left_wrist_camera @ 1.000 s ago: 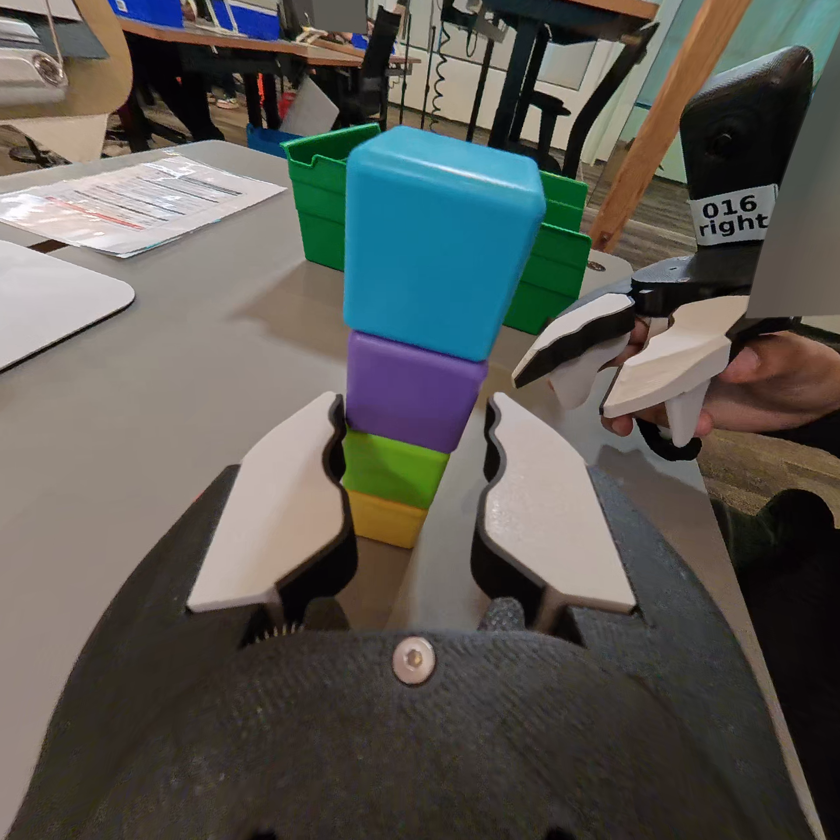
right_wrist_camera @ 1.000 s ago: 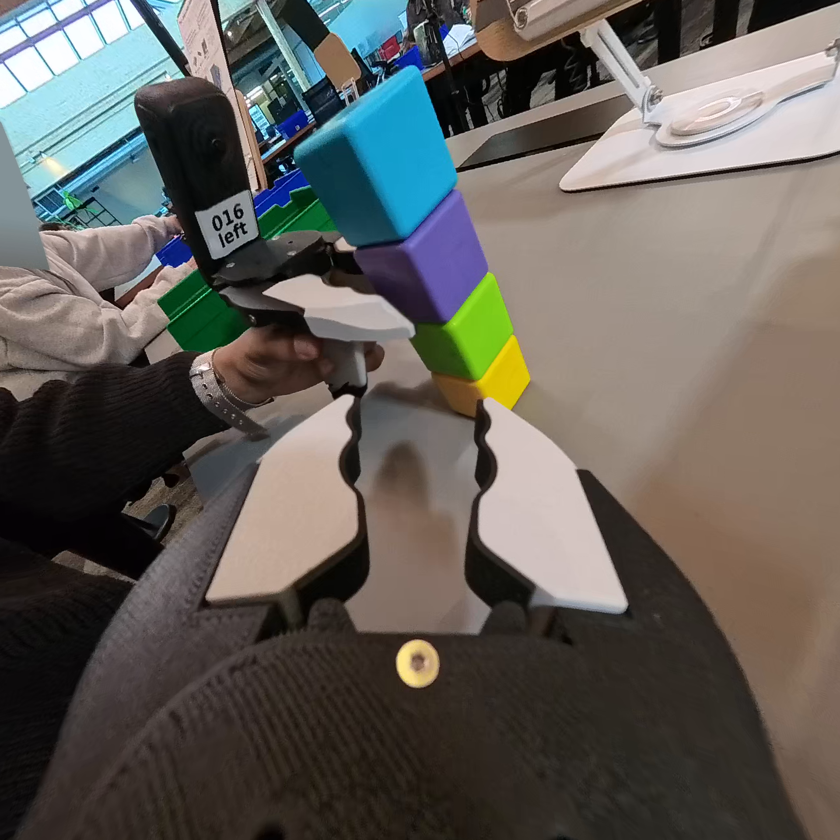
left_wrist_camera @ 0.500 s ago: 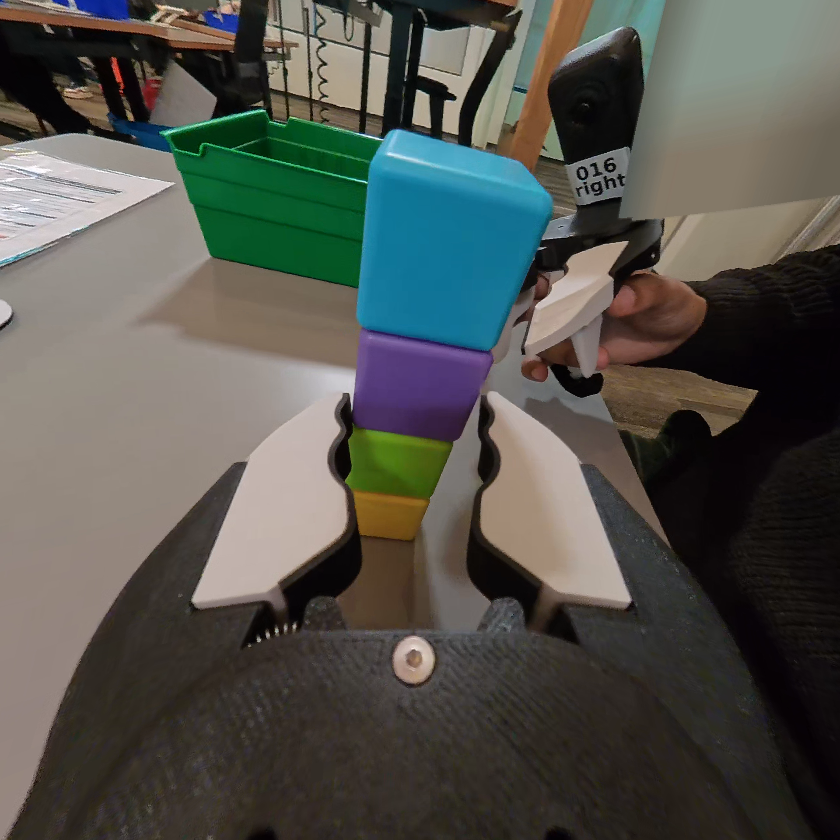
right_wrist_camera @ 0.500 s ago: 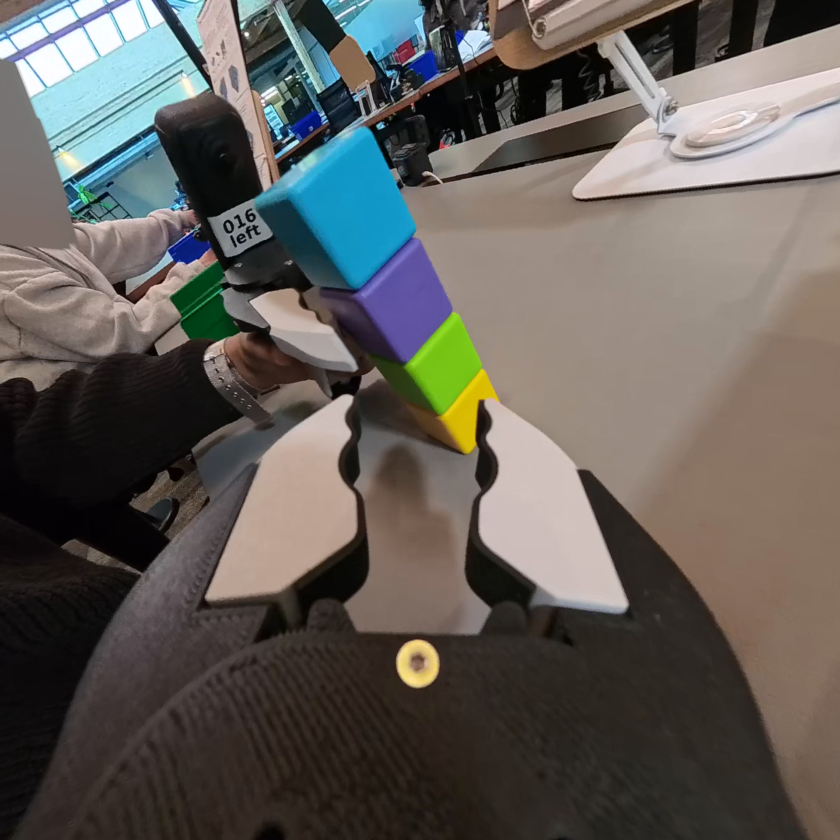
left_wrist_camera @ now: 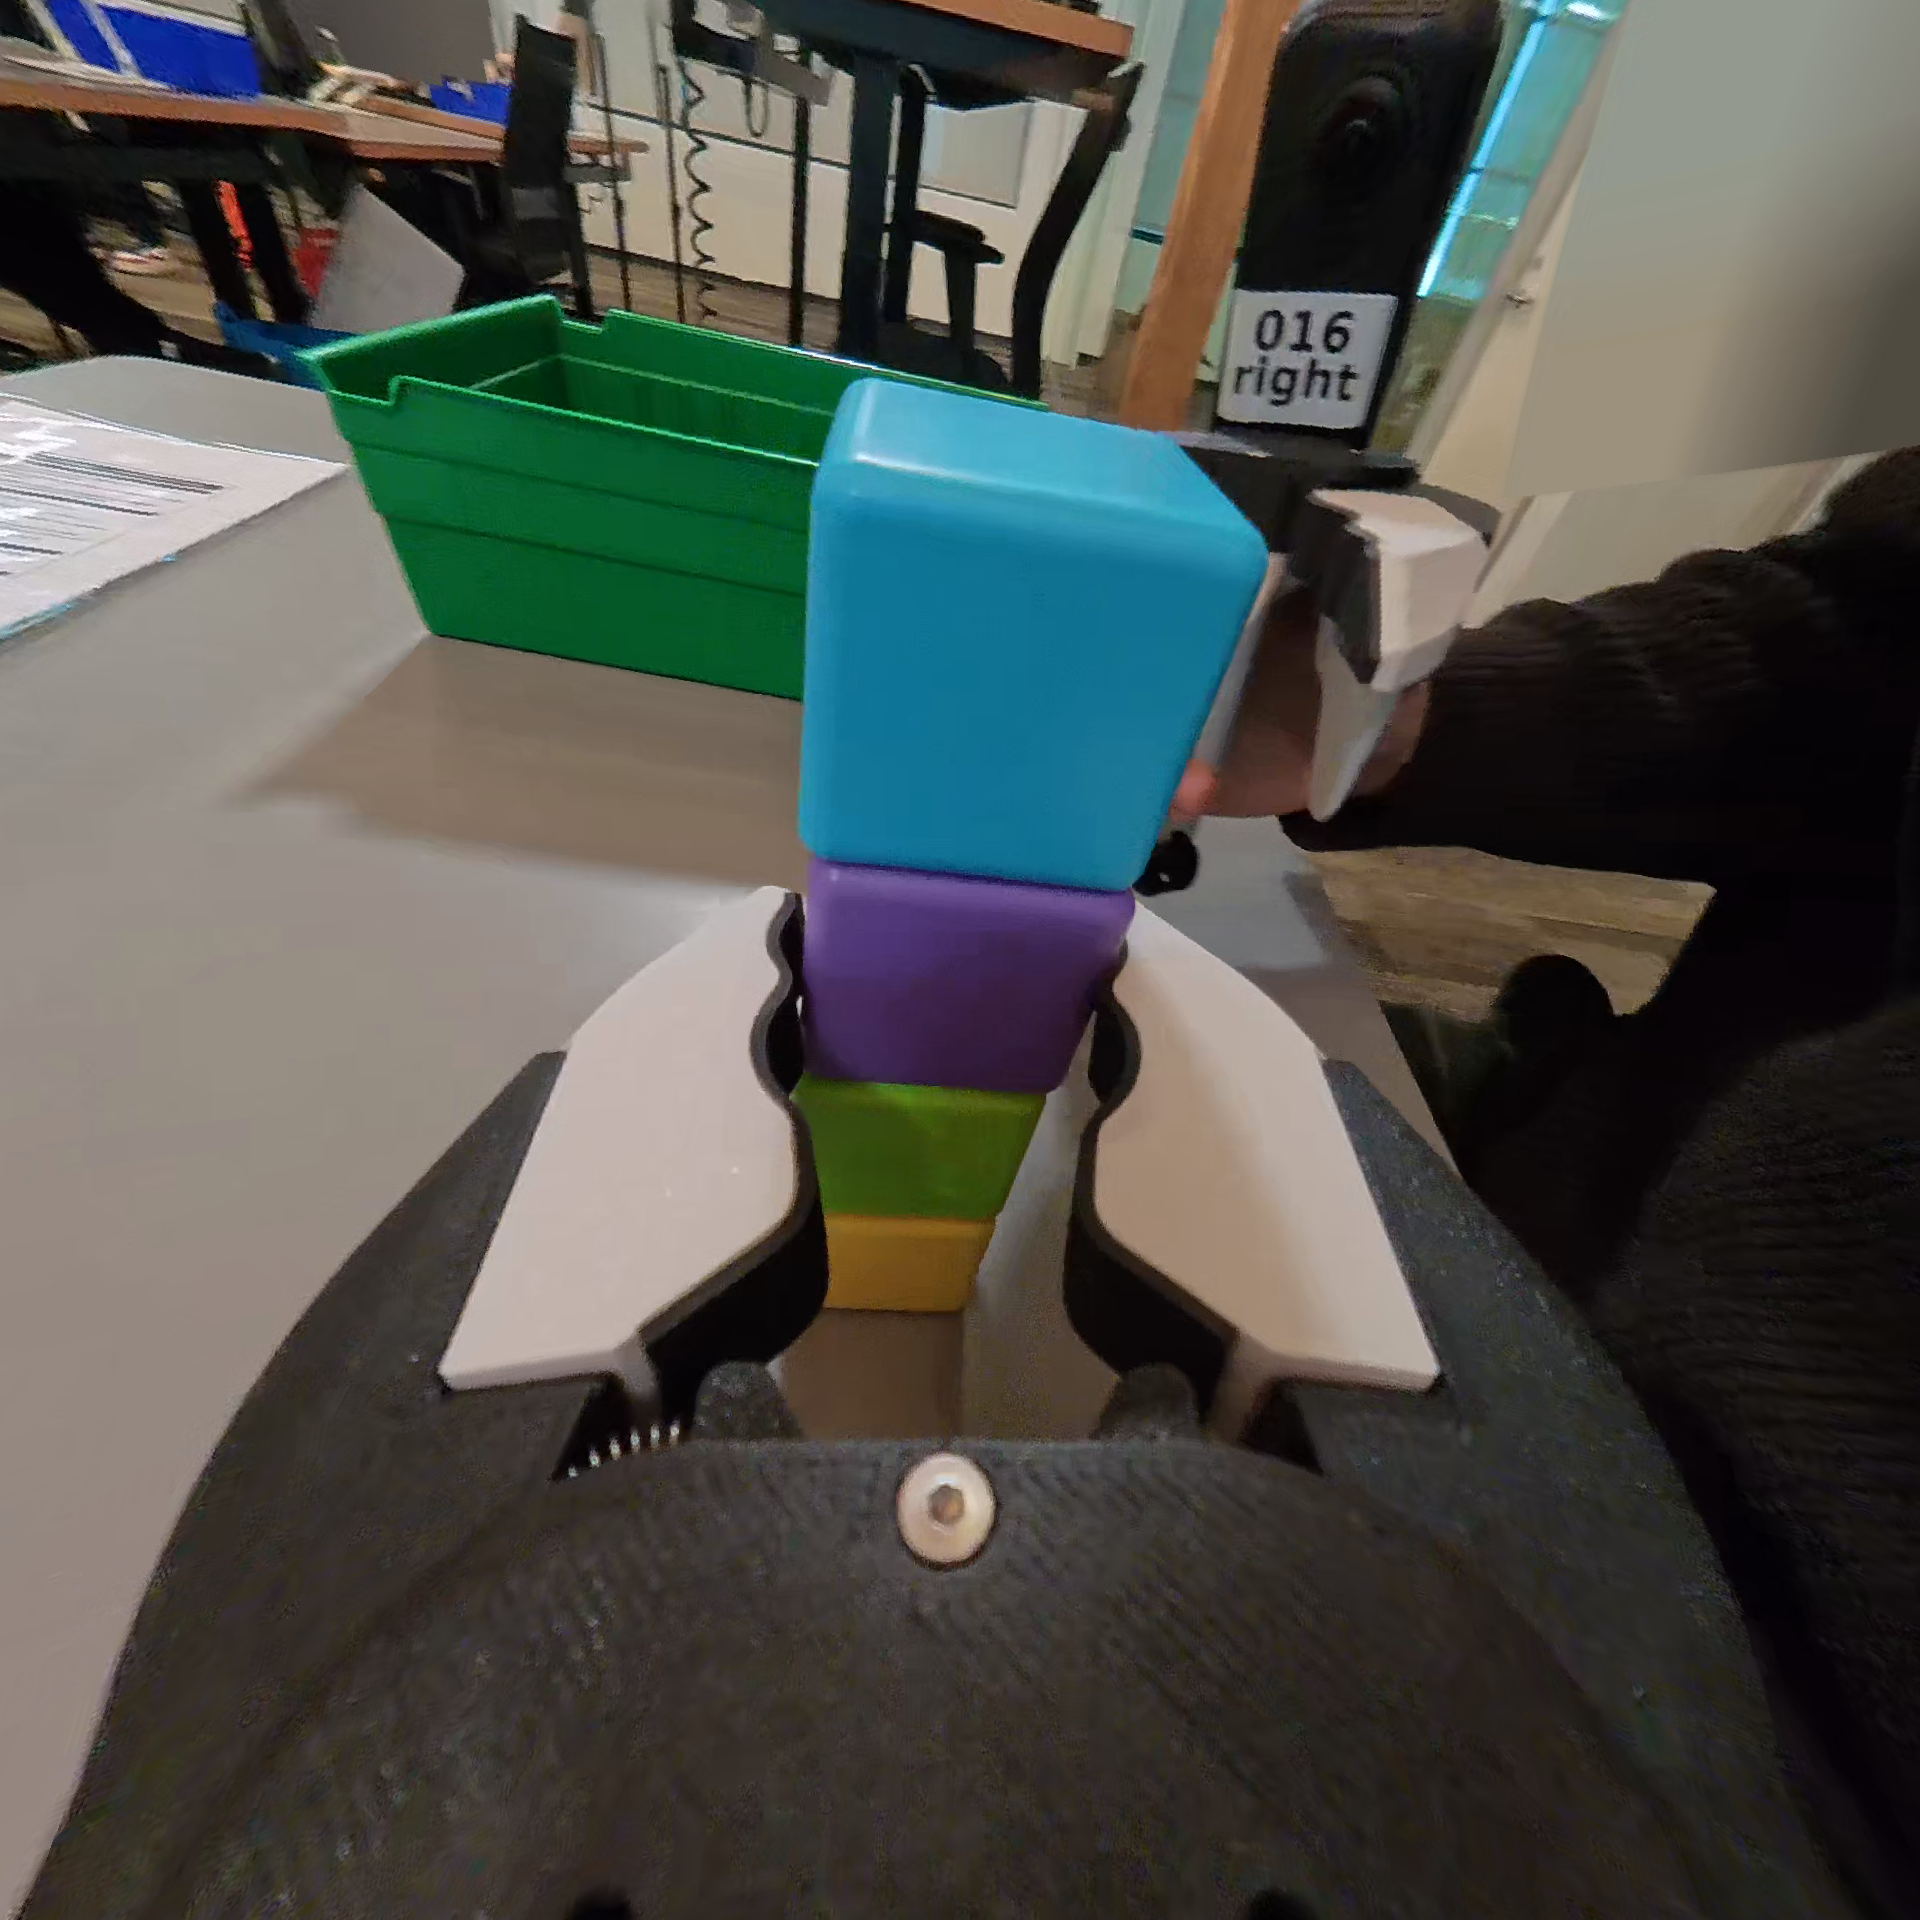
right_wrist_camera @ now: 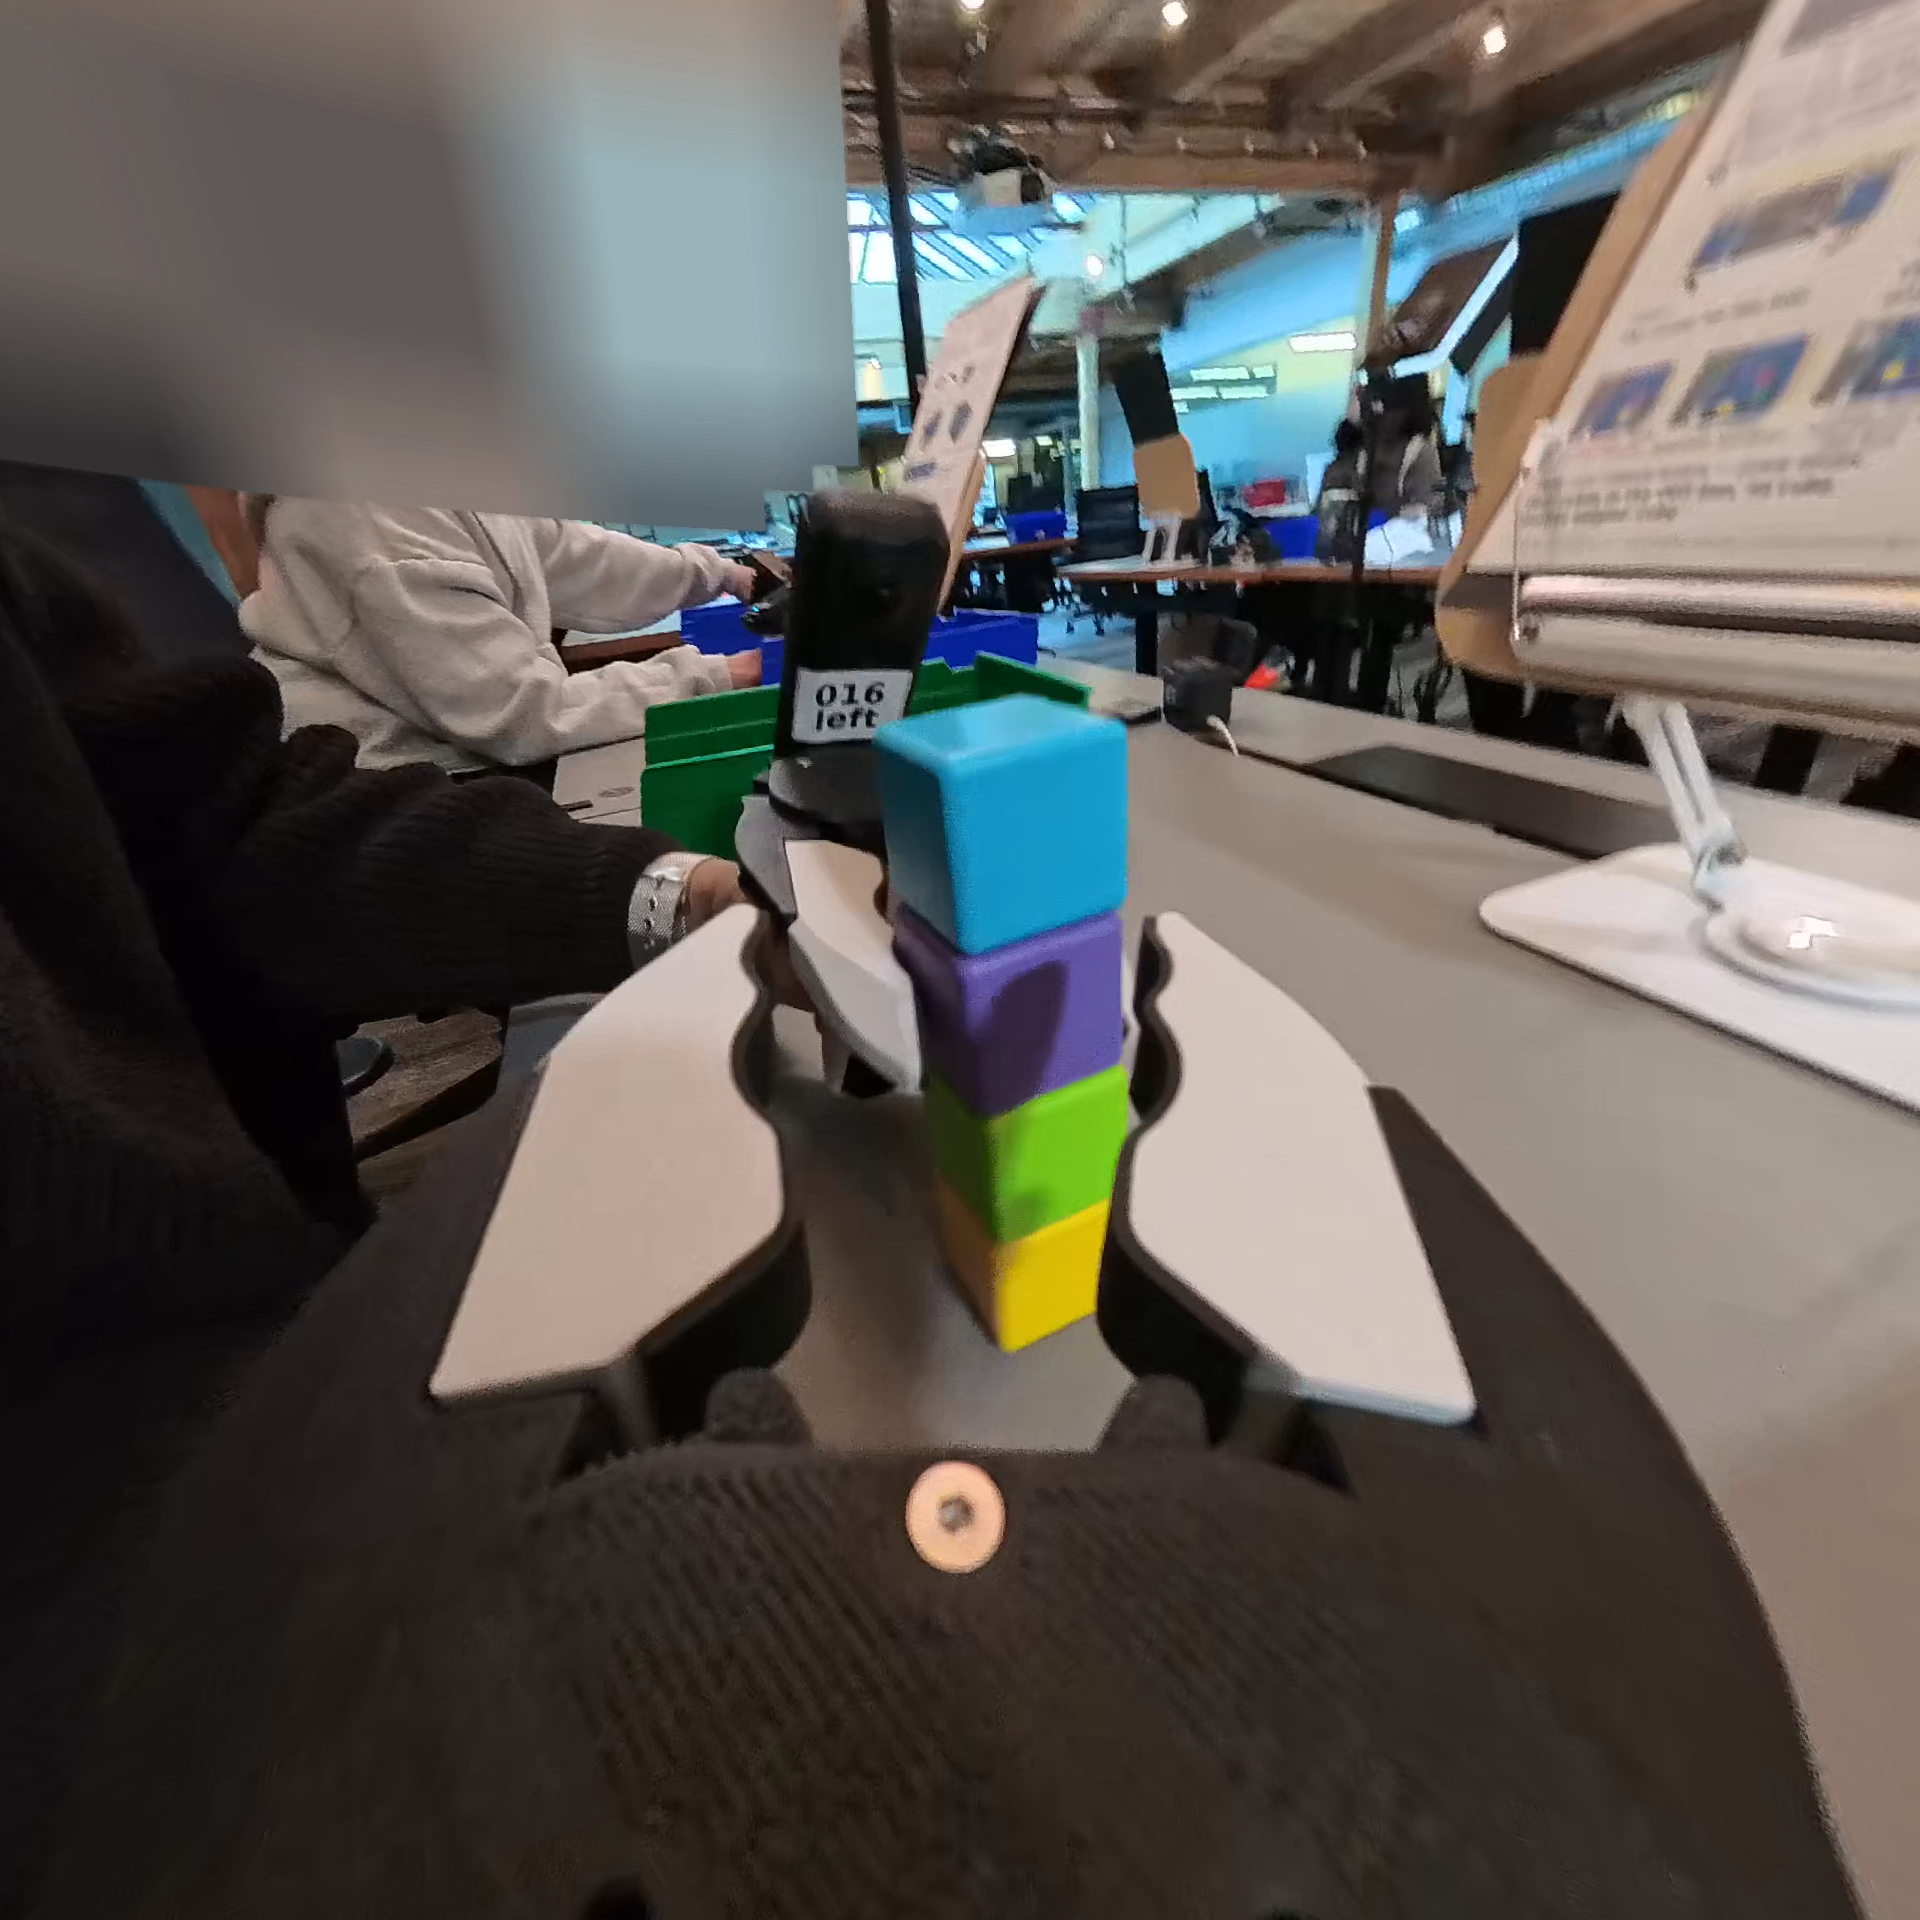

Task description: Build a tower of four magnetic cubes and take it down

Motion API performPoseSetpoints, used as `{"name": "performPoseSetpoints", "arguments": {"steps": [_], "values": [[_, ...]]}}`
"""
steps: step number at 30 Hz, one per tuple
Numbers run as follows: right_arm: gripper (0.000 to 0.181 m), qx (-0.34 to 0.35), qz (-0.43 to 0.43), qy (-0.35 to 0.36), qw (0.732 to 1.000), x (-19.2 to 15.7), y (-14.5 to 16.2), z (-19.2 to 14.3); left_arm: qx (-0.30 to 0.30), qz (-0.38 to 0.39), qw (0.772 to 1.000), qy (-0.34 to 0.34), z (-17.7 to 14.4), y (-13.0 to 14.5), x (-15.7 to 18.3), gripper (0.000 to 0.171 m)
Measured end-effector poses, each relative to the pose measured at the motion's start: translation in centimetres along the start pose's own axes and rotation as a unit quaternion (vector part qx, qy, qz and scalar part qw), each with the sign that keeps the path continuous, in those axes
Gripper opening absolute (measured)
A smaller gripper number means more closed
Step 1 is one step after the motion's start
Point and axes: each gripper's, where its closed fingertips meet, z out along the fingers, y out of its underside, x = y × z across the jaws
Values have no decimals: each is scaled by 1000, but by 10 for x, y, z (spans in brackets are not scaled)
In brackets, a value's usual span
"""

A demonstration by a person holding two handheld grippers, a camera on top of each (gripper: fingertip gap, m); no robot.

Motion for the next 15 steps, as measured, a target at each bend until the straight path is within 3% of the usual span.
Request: {"name": "performPoseSetpoints", "arguments": {"steps": [4,11,15], "values": [[71,41,-63,-12,997,3,-19,6,-6,7,1000,12,-1,1,5,52],[78,12,-44,-95,994,-1,-13,27,-7,9,999,30,-2,2,10,53],[73,-4,-53,-117,992,-1,-7,34,-8,20,1000,19,-3,2,9,56]]}}
